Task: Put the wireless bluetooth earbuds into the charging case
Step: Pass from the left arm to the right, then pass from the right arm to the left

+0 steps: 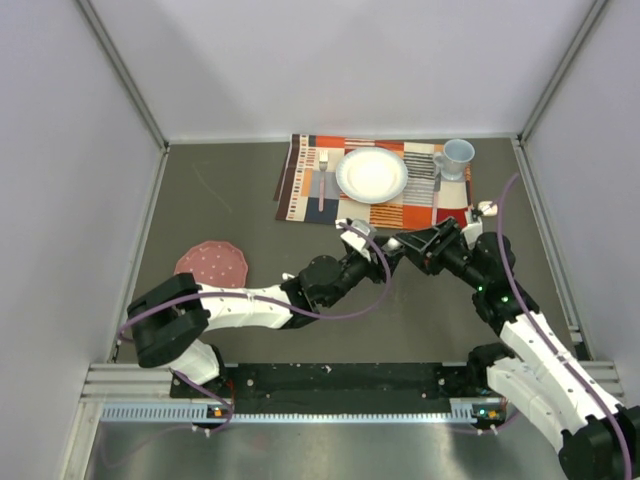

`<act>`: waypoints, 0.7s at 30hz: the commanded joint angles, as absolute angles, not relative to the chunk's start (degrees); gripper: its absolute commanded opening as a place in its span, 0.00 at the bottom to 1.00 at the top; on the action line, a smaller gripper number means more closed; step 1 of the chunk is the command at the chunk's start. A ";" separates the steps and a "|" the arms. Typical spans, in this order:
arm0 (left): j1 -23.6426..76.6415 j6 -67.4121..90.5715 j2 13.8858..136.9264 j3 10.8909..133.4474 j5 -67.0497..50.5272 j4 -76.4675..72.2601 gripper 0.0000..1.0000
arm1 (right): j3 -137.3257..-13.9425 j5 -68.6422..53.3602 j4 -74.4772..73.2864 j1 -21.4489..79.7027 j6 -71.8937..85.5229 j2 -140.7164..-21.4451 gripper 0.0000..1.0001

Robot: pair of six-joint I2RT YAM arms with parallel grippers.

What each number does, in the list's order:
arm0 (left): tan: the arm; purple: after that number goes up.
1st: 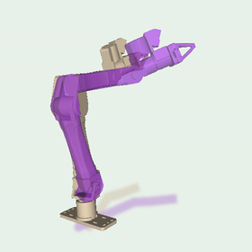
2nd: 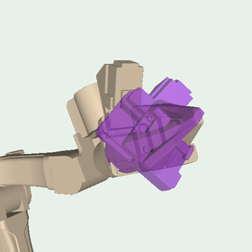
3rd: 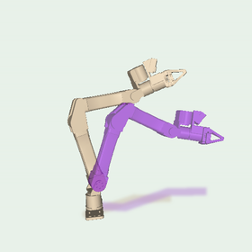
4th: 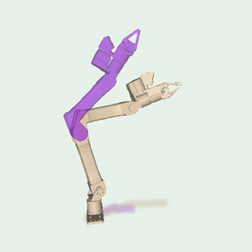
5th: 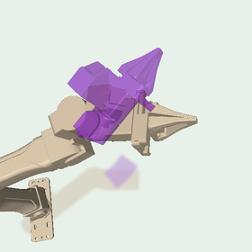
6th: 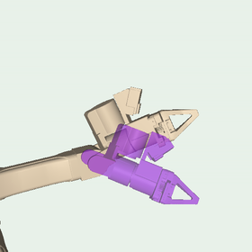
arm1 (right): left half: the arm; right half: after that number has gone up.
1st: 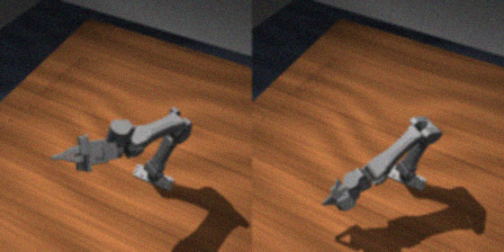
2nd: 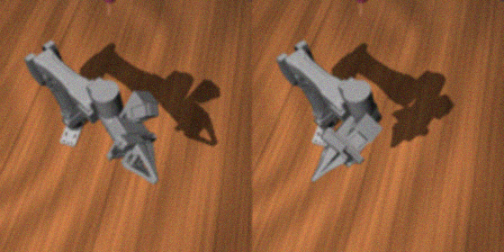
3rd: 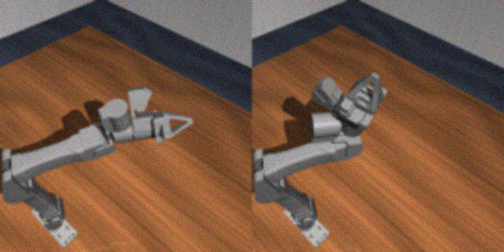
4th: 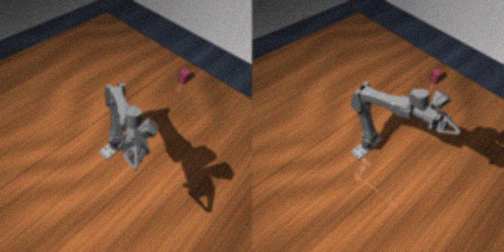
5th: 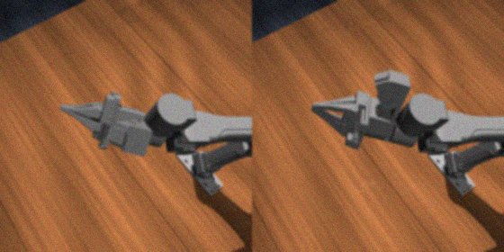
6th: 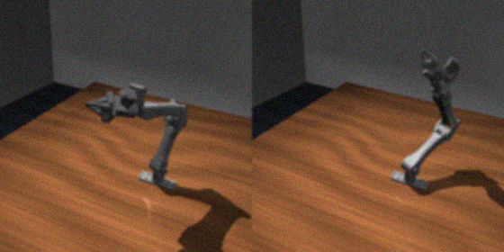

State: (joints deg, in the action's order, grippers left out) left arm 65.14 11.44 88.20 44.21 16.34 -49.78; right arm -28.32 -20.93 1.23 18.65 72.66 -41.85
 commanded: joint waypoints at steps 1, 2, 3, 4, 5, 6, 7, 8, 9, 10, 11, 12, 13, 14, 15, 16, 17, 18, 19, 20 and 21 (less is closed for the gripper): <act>64.95 13.80 85.87 42.45 17.84 -57.48 0.58 | -25.76 -21.10 8.35 19.42 77.87 -40.08 0.33; 64.95 14.06 86.04 42.45 17.58 -57.74 0.60 | -25.67 -21.09 8.52 19.34 78.31 -39.99 0.32; 65.04 14.06 86.22 42.54 17.40 -57.92 0.61 | -25.66 -21.01 8.70 19.42 78.83 -39.90 0.32; 65.04 14.06 86.48 42.45 17.23 -58.01 0.61 | -25.75 -20.92 8.79 19.42 79.01 -39.64 0.32; 64.95 14.41 86.66 42.36 17.31 -58.18 0.62 | -25.66 -20.83 8.88 19.42 79.80 -39.46 0.32; 65.04 14.50 86.66 41.84 17.49 -59.31 0.62 | -25.49 -20.40 9.31 19.42 80.24 -39.20 0.32; 65.04 14.68 86.75 41.40 17.58 -59.94 0.63 | -25.40 -20.30 9.84 19.42 80.77 -38.76 0.32; 65.04 14.85 86.92 41.14 17.84 -60.55 0.63 | -25.23 -20.04 10.10 19.42 81.90 -38.59 0.32; 65.04 14.94 86.92 40.44 17.75 -61.25 0.63 | -25.22 -19.87 10.28 19.42 82.44 -38.41 0.32; 65.04 14.77 86.92 40.17 17.67 -62.13 0.63 | -25.05 -19.69 11.15 19.42 82.96 -38.32 0.32; 64.95 14.33 86.92 40.17 17.49 -62.31 0.64 | -25.14 -19.60 11.25 19.42 83.66 -38.41 0.32; 65.04 13.80 87.01 40.17 17.14 -62.31 0.64 | -25.31 -19.69 11.25 19.42 83.85 -38.41 0.32; 64.95 13.28 87.10 40.17 16.79 -63.10 0.64 | -25.49 -19.86 11.34 19.42 84.20 -38.50 0.33; 65.04 12.40 87.36 40.17 16.53 -63.63 0.64 | -25.58 -19.95 11.34 19.42 84.72 -38.67 0.33; 64.95 11.78 87.54 40.17 15.91 -64.15 0.64 | -25.58 -20.30 11.34 19.42 84.90 -38.76 0.33; 65.04 11.08 87.89 40.17 15.65 -65.99 0.64 | -25.58 -20.39 11.42 19.42 85.08 -38.67 0.33; 65.04 10.12 87.98 40.08 15.56 -67.22 0.64 | -25.49 -20.48 11.43 19.42 85.25 -38.58 0.33; 65.04 9.59 88.24 39.38 15.30 -69.15 0.64 | -25.49 -20.30 11.16 19.42 85.25 -38.58 0.33; 65.04 9.06 88.94 38.85 15.47 -71.17 0.64 | -25.49 -20.22 10.99 19.51 85.17 -38.50 0.33; 65.04 8.27 89.38 38.06 15.47 -75.72 0.63 | -25.40 -20.13 11.07 19.42 85.34 -38.58 0.33; 65.04 7.74 89.91 37.71 15.56 -77.59 0.63 | -25.14 -20.21 11.34 19.42 85.43 -38.50 0.33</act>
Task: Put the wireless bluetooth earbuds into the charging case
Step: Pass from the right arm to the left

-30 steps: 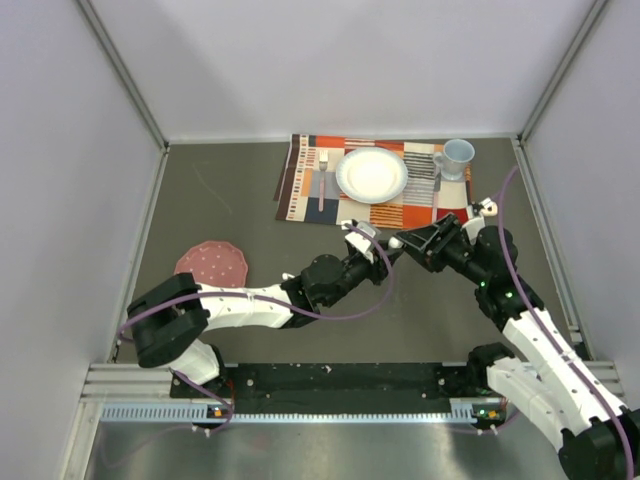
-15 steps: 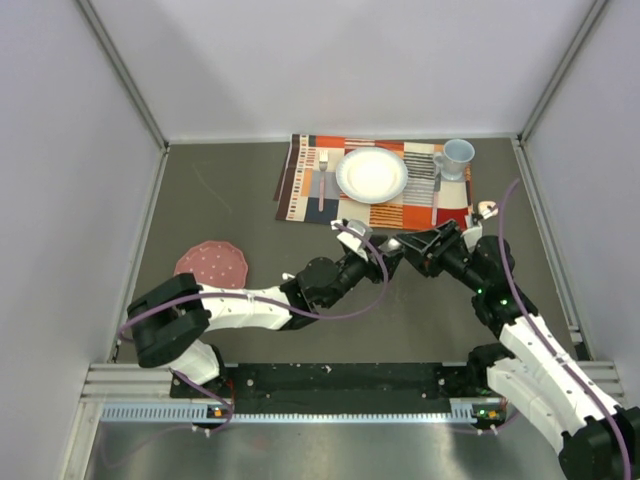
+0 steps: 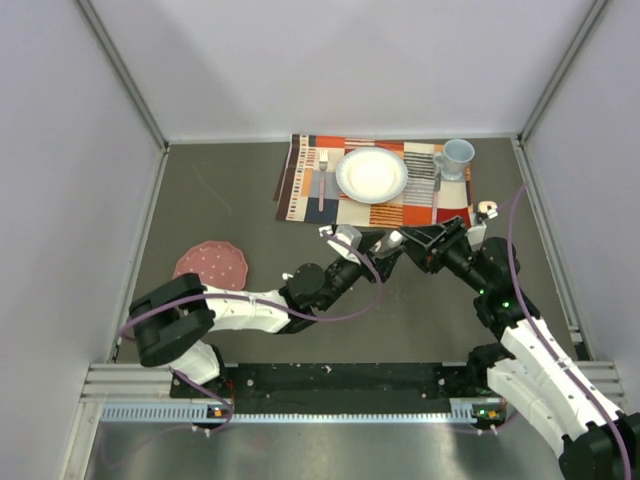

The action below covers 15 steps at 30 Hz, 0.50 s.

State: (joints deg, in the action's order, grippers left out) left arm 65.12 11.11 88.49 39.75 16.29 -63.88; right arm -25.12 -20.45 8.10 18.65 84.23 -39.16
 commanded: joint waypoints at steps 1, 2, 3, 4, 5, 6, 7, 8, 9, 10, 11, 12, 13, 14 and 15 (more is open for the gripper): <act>65.04 7.30 90.87 37.62 15.47 -78.83 0.63 | -25.05 -20.30 11.60 19.42 85.78 -38.58 0.34; 65.04 7.12 91.14 37.70 15.38 -79.71 0.62 | -24.96 -20.39 12.21 19.42 85.96 -38.50 0.34; 65.04 7.12 91.40 37.79 15.29 -79.63 0.62 | -24.87 -20.56 12.39 19.42 86.04 -38.76 0.34; 65.04 7.29 91.75 37.97 14.77 -79.54 0.62 | -24.96 -20.65 12.39 19.42 86.13 -38.85 0.34; 65.04 7.47 92.02 38.14 14.50 -79.45 0.61 | -25.05 -20.65 12.39 19.42 86.05 -38.85 0.34; 65.04 7.64 92.20 38.23 14.33 -79.54 0.61 | -24.96 -20.74 12.57 19.42 86.22 -38.93 0.34; 65.04 7.56 92.72 38.32 14.07 -79.63 0.59 | -24.96 -20.83 12.66 19.42 86.22 -38.94 0.34; 65.04 7.47 92.99 38.49 13.89 -79.80 0.59 | -25.05 -20.92 12.66 19.42 86.22 -39.02 0.34; 65.04 7.21 93.34 38.50 13.89 -80.76 0.59 | -25.05 -21.09 12.66 19.42 86.39 -39.02 0.34; 65.04 6.95 93.86 38.50 13.89 -81.47 0.58 | -25.05 -21.01 12.57 19.42 86.22 -39.02 0.34; 65.04 6.77 94.13 38.50 14.15 -82.26 0.57 | -25.05 -21.01 12.57 19.42 86.31 -39.02 0.34; 65.04 6.68 94.30 38.50 14.32 -83.05 0.57 | -24.96 -21.09 12.57 19.42 86.31 -39.02 0.34; 65.04 6.24 94.65 38.67 14.59 -83.32 0.56 | -24.96 -21.09 12.66 19.42 86.40 -39.02 0.34; 65.04 6.07 94.83 38.93 14.68 -83.23 0.54 | -24.87 -21.18 12.66 19.34 86.22 -39.11 0.34; 65.13 5.80 95.01 39.11 14.50 -83.32 0.53 | -24.87 -21.18 12.66 19.42 86.31 -39.11 0.34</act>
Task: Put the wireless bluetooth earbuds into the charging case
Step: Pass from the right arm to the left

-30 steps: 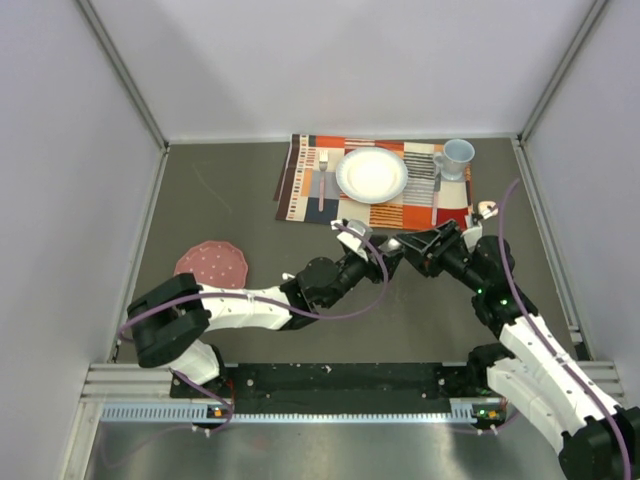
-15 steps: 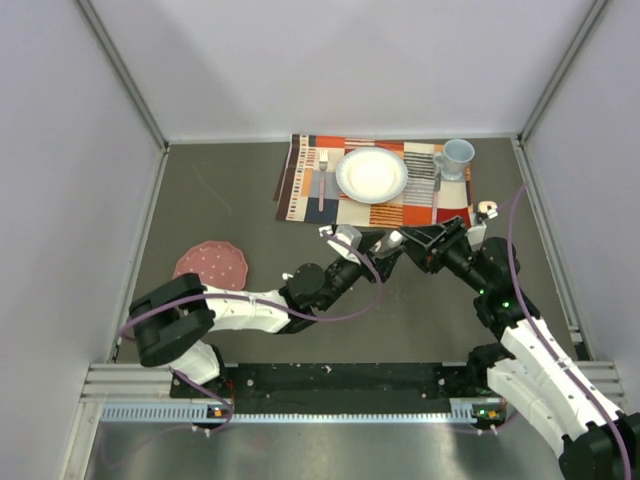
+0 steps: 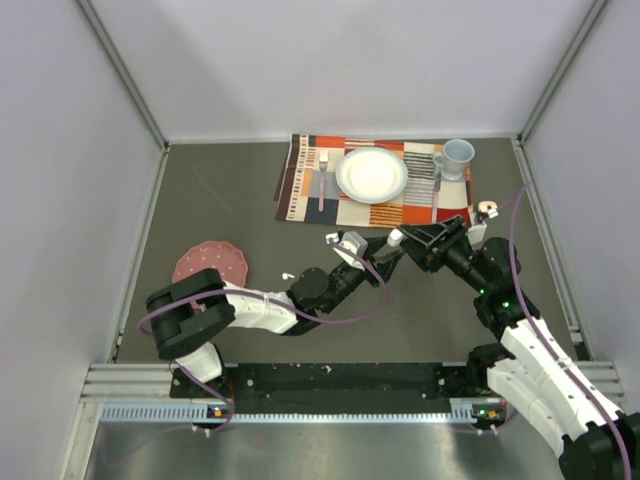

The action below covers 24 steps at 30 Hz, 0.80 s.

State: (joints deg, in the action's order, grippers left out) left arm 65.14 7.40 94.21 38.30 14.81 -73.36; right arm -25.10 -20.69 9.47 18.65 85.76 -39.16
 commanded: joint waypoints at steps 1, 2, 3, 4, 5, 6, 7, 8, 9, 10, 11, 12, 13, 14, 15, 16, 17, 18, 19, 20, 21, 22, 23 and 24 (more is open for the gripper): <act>65.04 5.37 95.44 39.20 14.59 -84.10 0.52 | -24.79 -21.18 12.66 19.42 86.31 -39.11 0.34; 65.13 5.19 95.62 39.29 14.68 -84.72 0.52 | -24.79 -21.18 12.74 19.42 86.31 -39.11 0.34; 65.13 5.10 95.80 39.37 14.76 -85.51 0.52 | -24.70 -21.18 12.83 19.42 86.22 -39.20 0.34; 65.13 4.84 96.15 39.29 14.68 -86.82 0.52 | -24.70 -21.18 12.83 19.42 86.13 -39.20 0.34; 65.13 4.83 96.33 39.29 14.85 -87.36 0.52 | -24.52 -21.18 12.83 19.42 86.22 -39.29 0.34; 65.13 4.75 96.42 39.37 14.68 -87.54 0.52 | -24.52 -21.27 12.92 19.42 86.22 -39.37 0.34; 65.13 4.57 96.42 39.46 14.50 -87.71 0.52 | -24.43 -21.27 13.01 19.42 86.05 -39.37 0.34; 65.13 4.48 96.50 39.72 14.33 -87.71 0.53 | -24.43 -21.44 13.01 19.42 86.22 -39.46 0.34; 65.13 4.48 96.42 39.90 14.33 -87.80 0.53 | -24.35 -21.36 13.09 19.51 86.22 -39.55 0.34; 65.13 4.40 96.42 39.90 14.24 -87.98 0.53 | -24.35 -21.27 13.10 19.34 86.05 -39.46 0.34; 65.21 4.39 96.42 39.90 14.24 -88.50 0.53 | -24.35 -21.27 13.10 19.51 86.13 -39.55 0.34; 65.21 4.31 96.15 39.99 14.15 -88.51 0.53 | -24.35 -21.27 13.18 19.42 86.13 -39.55 0.34; 65.13 4.22 96.07 40.08 14.06 -88.59 0.53 | -24.35 -21.27 13.10 19.42 86.05 -39.64 0.34; 65.21 4.13 95.98 39.99 14.15 -88.77 0.53 | -24.43 -21.18 12.92 19.34 85.96 -39.73 0.35; 65.21 4.13 95.72 39.90 13.89 -88.86 0.54 | -24.43 -21.09 12.75 19.42 86.04 -39.73 0.35; 65.21 4.22 95.45 39.73 13.89 -88.77 0.54 | -24.43 -21.01 12.66 19.42 85.96 -39.64 0.35; 65.21 4.31 95.19 39.81 13.80 -88.42 0.54 | -24.26 -20.92 12.66 19.42 85.96 -39.64 0.35; 65.21 4.31 95.01 39.64 13.71 -87.98 0.54 | -24.26 -20.83 12.66 19.42 85.87 -39.64 0.35; 65.21 4.31 94.84 39.20 13.80 -88.07 0.54 | -24.26 -20.83 12.66 19.42 85.96 -39.64 0.35; 65.21 4.39 94.83 38.85 13.89 -88.15 0.54 | -24.26 -20.66 12.66 19.42 85.78 -39.64 0.35; 65.21 4.48 94.66 38.50 14.06 -88.33 0.54 | -24.26 -20.57 12.66 19.42 85.61 -39.64 0.35; 65.21 4.66 94.57 37.89 14.24 -88.50 0.54 | -24.34 -20.48 12.57 19.42 85.43 -39.64 0.35; 65.30 5.01 94.40 37.53 14.50 -88.85 0.54 | -24.35 -20.39 12.57 19.51 85.43 -39.64 0.34; 65.30 5.53 94.22 37.27 14.59 -89.21 0.54 | -24.35 -20.39 12.66 19.42 85.34 -39.73 0.35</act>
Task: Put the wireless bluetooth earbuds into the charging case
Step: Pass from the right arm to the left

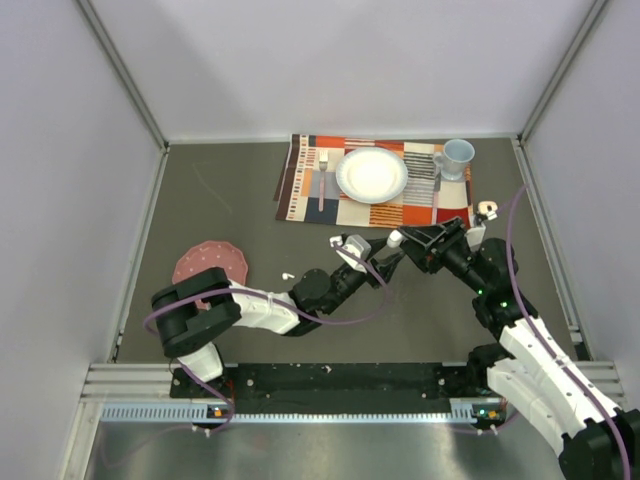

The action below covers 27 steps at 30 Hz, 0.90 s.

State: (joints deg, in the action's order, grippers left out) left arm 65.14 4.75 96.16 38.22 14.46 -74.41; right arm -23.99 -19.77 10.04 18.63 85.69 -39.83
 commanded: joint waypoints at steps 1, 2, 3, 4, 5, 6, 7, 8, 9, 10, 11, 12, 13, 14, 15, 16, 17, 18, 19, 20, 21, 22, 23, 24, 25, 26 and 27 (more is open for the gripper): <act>65.39 5.54 94.13 37.00 14.76 -89.21 0.54 | -24.35 -20.48 12.66 19.42 85.08 -39.73 0.35; 65.65 5.54 94.04 36.91 14.94 -89.12 0.54 | -24.43 -20.22 12.48 19.42 84.99 -39.73 0.35; 65.65 5.28 93.78 36.91 14.94 -89.12 0.54 | -24.43 -20.13 12.31 19.42 84.90 -39.73 0.35; 65.65 5.10 93.69 36.83 14.85 -89.12 0.54 | -24.43 -20.21 12.04 19.34 84.64 -39.73 0.35; 65.74 5.01 93.52 36.65 14.94 -89.12 0.54 | -24.52 -19.95 11.69 19.34 84.46 -39.73 0.35; 65.66 4.75 93.17 36.74 14.94 -89.12 0.54 | -24.61 -19.86 11.69 19.42 84.20 -39.73 0.35; 65.74 4.66 92.99 36.65 14.85 -89.12 0.54 | -24.61 -19.78 11.43 19.42 84.03 -39.81 0.35; 65.66 4.57 92.81 36.65 14.85 -89.03 0.54 | -24.52 -19.78 11.43 19.42 84.11 -39.81 0.35; 65.74 4.57 92.55 36.74 14.68 -89.03 0.55 | -24.52 -19.69 11.43 19.42 83.76 -39.81 0.35; 65.66 4.48 92.55 36.83 14.68 -89.21 0.55 | -24.52 -19.60 11.25 19.42 83.76 -39.99 0.35; 65.74 4.48 92.29 36.83 14.59 -89.38 0.55 | -24.43 -19.60 11.25 19.42 83.76 -39.90 0.35; 65.66 4.40 92.37 36.91 14.59 -89.38 0.55 | -24.35 -19.69 11.25 19.42 83.59 -40.08 0.35; 65.74 4.31 92.29 37.44 14.59 -89.21 0.56 | -24.26 -19.95 11.25 19.42 83.67 -39.99 0.35; 65.74 4.05 92.72 37.79 14.50 -88.34 0.56 | -24.26 -19.86 11.51 19.42 83.76 -39.99 0.35; 65.66 3.69 92.90 38.66 14.33 -87.98 0.56 | -24.26 -19.86 11.43 19.42 83.59 -39.99 0.35; 65.74 3.60 93.25 38.93 14.24 -87.89 0.55 | -24.26 -19.95 11.43 19.42 83.58 -39.99 0.35; 65.66 3.60 93.69 39.20 14.15 -88.15 0.55 | -24.26 -19.95 11.51 19.42 83.67 -39.99 0.35; 65.74 3.78 93.87 39.81 14.15 -88.07 0.55 | -24.26 -20.04 11.51 19.42 83.50 -39.99 0.35; 65.74 3.69 94.13 40.16 14.24 -88.07 0.54 | -24.26 -20.21 11.43 19.42 83.50 -39.99 0.35; 65.74 3.60 94.39 40.43 14.15 -88.07 0.54 | -24.26 -20.30 11.43 19.42 83.58 -39.99 0.35; 65.74 3.52 94.57 40.95 14.15 -88.15 0.53 | -24.17 -20.30 11.43 19.34 83.50 -39.90 0.35; 65.66 3.52 94.66 41.31 14.06 -88.15 0.53 | -24.08 -20.30 11.34 19.42 83.58 -39.82 0.35; 65.65 3.52 94.75 41.66 13.89 -87.72 0.52 | -24.00 -20.30 11.34 19.51 83.58 -39.81 0.35; 65.74 3.43 94.83 42.18 13.80 -86.67 0.52 | -23.99 -20.30 11.51 19.42 83.67 -39.73 0.35; 65.74 3.43 95.01 42.45 13.71 -86.23 0.52 | -23.99 -20.30 11.51 19.42 83.67 -39.73 0.35; 65.66 3.43 95.18 42.54 13.71 -85.96 0.52 | -24.08 -20.39 11.51 19.34 83.67 -39.73 0.35; 65.65 3.60 95.36 42.63 13.80 -86.04 0.52 | -24.08 -20.39 11.60 19.42 83.67 -39.73 0.35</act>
